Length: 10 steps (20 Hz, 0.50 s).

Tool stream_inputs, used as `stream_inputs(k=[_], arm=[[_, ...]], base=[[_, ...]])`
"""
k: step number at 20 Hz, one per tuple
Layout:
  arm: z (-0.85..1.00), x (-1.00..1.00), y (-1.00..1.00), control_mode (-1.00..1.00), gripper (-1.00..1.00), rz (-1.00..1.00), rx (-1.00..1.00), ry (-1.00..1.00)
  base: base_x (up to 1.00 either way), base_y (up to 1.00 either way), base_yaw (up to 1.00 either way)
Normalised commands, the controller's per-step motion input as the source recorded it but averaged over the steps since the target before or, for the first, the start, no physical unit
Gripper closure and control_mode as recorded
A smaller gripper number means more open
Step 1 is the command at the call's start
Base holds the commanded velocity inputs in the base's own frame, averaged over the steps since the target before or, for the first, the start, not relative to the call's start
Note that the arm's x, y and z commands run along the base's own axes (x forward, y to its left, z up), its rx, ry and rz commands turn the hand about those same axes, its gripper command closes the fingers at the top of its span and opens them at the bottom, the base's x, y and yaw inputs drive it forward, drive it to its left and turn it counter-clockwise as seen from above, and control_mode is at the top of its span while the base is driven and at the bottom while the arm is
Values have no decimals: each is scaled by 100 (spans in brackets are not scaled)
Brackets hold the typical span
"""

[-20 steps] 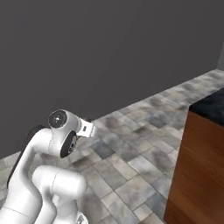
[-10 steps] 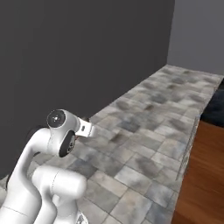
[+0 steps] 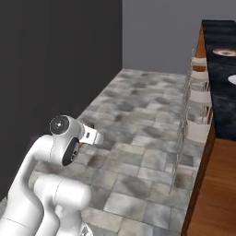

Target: Take the chicken drumsticks from the pan and place one on each plate on the dining counter.

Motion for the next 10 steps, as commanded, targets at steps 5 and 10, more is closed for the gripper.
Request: stream_inputs(k=[5, 10], arm=[[0, 0, 0, 100, 100, 0, 0, 0], [0, 0, 0, 100, 100, 0, 0, 0]], base=[[92, 53, -51], [89, 57, -46]])
